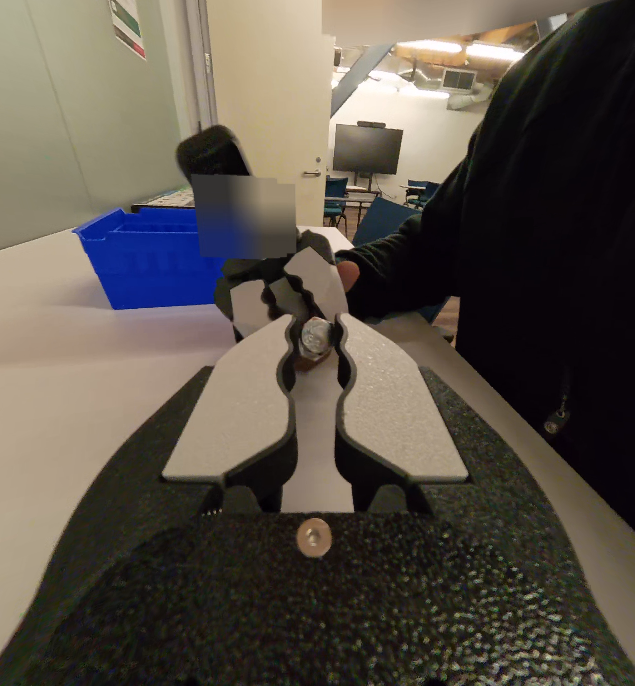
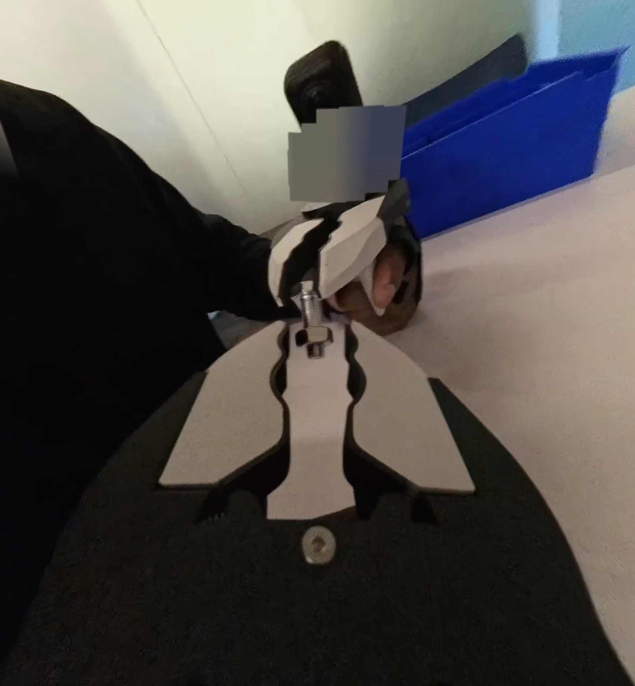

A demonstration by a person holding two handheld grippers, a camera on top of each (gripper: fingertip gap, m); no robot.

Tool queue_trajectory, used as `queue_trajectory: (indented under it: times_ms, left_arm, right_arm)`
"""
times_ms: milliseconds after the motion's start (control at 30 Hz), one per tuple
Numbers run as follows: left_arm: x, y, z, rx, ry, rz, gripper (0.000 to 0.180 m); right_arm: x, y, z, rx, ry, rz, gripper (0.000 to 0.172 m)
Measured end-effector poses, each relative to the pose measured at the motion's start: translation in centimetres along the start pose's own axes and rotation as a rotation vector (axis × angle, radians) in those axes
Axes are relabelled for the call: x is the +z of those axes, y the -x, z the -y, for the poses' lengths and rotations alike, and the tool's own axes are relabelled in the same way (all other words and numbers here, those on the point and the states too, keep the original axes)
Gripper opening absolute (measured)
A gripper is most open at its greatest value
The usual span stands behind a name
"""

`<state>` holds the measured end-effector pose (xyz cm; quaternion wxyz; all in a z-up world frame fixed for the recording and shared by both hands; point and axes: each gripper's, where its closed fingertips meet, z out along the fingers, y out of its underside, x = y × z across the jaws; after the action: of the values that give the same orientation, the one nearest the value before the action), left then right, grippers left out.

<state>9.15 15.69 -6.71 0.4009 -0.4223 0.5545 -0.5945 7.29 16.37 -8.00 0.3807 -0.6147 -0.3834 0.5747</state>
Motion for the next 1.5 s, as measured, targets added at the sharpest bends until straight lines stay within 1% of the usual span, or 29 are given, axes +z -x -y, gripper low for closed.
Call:
queue_trajectory:
  times_ms: [33, 67, 133, 200, 267, 333, 400, 433, 467, 500, 567, 667, 767, 800, 833, 867, 900, 933, 1033, 1133, 1200, 1233, 1267, 1300, 1333, 1367, 1400, 1433, 1500]
  left_arm:
    - [-0.1, 0.2, 0.1, -0.002, -0.008, 0.013, 0.017]
    - [-0.1, 0.5, 0.2, -0.004, -0.017, 0.033, 0.017]
    - [-0.3, 1.2, 0.5, -0.024, -0.038, 0.082, 0.017]
    - [-0.6, 1.7, 0.7, -0.035, -0.056, 0.113, 0.017]
    - [-0.8, 2.0, 0.9, -0.049, -0.073, 0.130, 0.017]
    - [-0.7, 2.2, 1.1, -0.064, -0.090, 0.143, 0.017]
    - [-0.7, 2.2, 1.2, -0.073, -0.104, 0.147, 0.017]
    - [-0.6, 2.2, 1.2, -0.076, -0.105, 0.148, 0.017]
    - [-0.4, 2.1, 1.1, -0.075, -0.100, 0.146, 0.017]
    - [-0.3, 2.1, 1.0, -0.069, -0.093, 0.145, 0.017]
    - [-0.3, 1.8, 1.1, -0.067, -0.096, 0.124, 0.017]
    - [-0.1, 1.3, 0.9, -0.060, -0.082, 0.090, 0.017]
    - [0.1, 0.3, 0.8, -0.025, -0.065, 0.041, 0.017]
    - [0.2, 0.2, 0.8, -0.011, -0.062, 0.049, 0.017]
    - [0.2, 0.4, 0.8, -0.011, -0.065, 0.064, 0.017]
    - [0.2, 0.5, 0.9, -0.021, -0.074, 0.071, 0.017]
    - [0.1, 0.7, 0.9, -0.029, -0.081, 0.078, 0.017]
    - [-0.1, 1.1, 1.1, -0.035, -0.092, 0.101, 0.017]
    - [-0.7, 1.7, 1.7, -0.062, -0.138, 0.134, 0.017]
    - [-0.9, 2.1, 1.8, -0.077, -0.152, 0.150, 0.017]
    - [-0.8, 2.2, 1.8, -0.079, -0.149, 0.155, 0.017]
    - [-0.8, 2.1, 1.7, -0.079, -0.145, 0.154, 0.017]
    - [-0.7, 2.1, 1.6, -0.078, -0.140, 0.153, 0.017]
    - [-0.6, 2.1, 1.5, -0.075, -0.133, 0.151, 0.017]
    - [-0.5, 2.0, 1.4, -0.073, -0.124, 0.147, 0.017]
    - [-0.5, 1.8, 1.5, -0.069, -0.126, 0.138, 0.017]
    - [-0.4, 1.6, 1.5, -0.070, -0.130, 0.120, 0.017]
    - [-0.4, 1.5, 1.5, -0.071, -0.129, 0.106, 0.017]
    - [-0.3, 1.0, 1.5, -0.073, -0.124, 0.065, 0.017]
  right_arm:
    - [-0.1, -0.7, 0.3, -0.079, -0.015, -0.072, 0.043]
    - [-0.2, -1.2, 0.6, -0.182, -0.020, -0.147, 0.050]
    - [-0.5, -1.7, 1.2, -0.431, -0.022, -0.294, 0.055]
    - [-0.6, -1.9, 1.7, -0.676, -0.007, -0.431, 0.055]
    - [-0.5, -2.3, 1.8, -0.862, 0.033, -0.558, 0.054]
    - [-0.3, -2.7, 1.5, -0.999, 0.087, -0.655, 0.052]
    - [-0.1, -3.0, 1.2, -1.065, 0.123, -0.715, 0.049]
    - [-0.1, -3.0, 1.4, -1.070, 0.115, -0.732, 0.042]
    - [-0.1, -2.6, 1.5, -1.064, 0.097, -0.725, 0.031]
    - [0.0, -2.2, 1.6, -1.040, 0.082, -0.684, 0.020]
    - [0.1, -1.6, 1.3, -0.890, 0.064, -0.570, 0.018]
    - [0.4, -0.7, 0.8, -0.464, 0.027, -0.292, 0.018]
    - [0.2, 0.9, 0.9, 0.088, -0.022, 0.042, 0.018]
    - [0.0, 0.9, 1.2, 0.223, -0.051, 0.117, 0.018]
    - [-0.1, 0.7, 1.4, 0.286, -0.079, 0.149, 0.018]
    - [-0.2, 0.2, 1.7, 0.275, -0.115, 0.129, 0.020]
    - [-0.3, -0.4, 1.9, 0.212, -0.142, 0.068, 0.031]
    - [-0.3, -0.9, 2.0, 0.109, -0.147, -0.008, 0.039]
    - [-0.7, -1.8, 2.4, -0.305, -0.115, -0.271, 0.051]
    - [-0.5, -2.0, 2.3, -0.660, -0.041, -0.477, 0.051]
    - [-0.1, -2.3, 1.8, -0.809, 0.023, -0.572, 0.051]
    - [0.0, -2.4, 1.7, -0.864, 0.043, -0.613, 0.049]
    - [0.1, -2.5, 1.6, -0.906, 0.059, -0.651, 0.044]
    - [0.1, -2.5, 1.7, -0.937, 0.068, -0.676, 0.035]
    - [0.1, -2.2, 1.7, -0.949, 0.065, -0.675, 0.020]
    - [0.2, -1.9, 1.7, -0.923, 0.055, -0.643, 0.019]
    - [0.3, -1.6, 1.6, -0.843, 0.048, -0.583, 0.019]
    - [0.4, -1.4, 1.3, -0.714, 0.040, -0.500, 0.019]
    - [0.7, -0.3, 0.8, -0.375, 0.014, -0.269, 0.019]
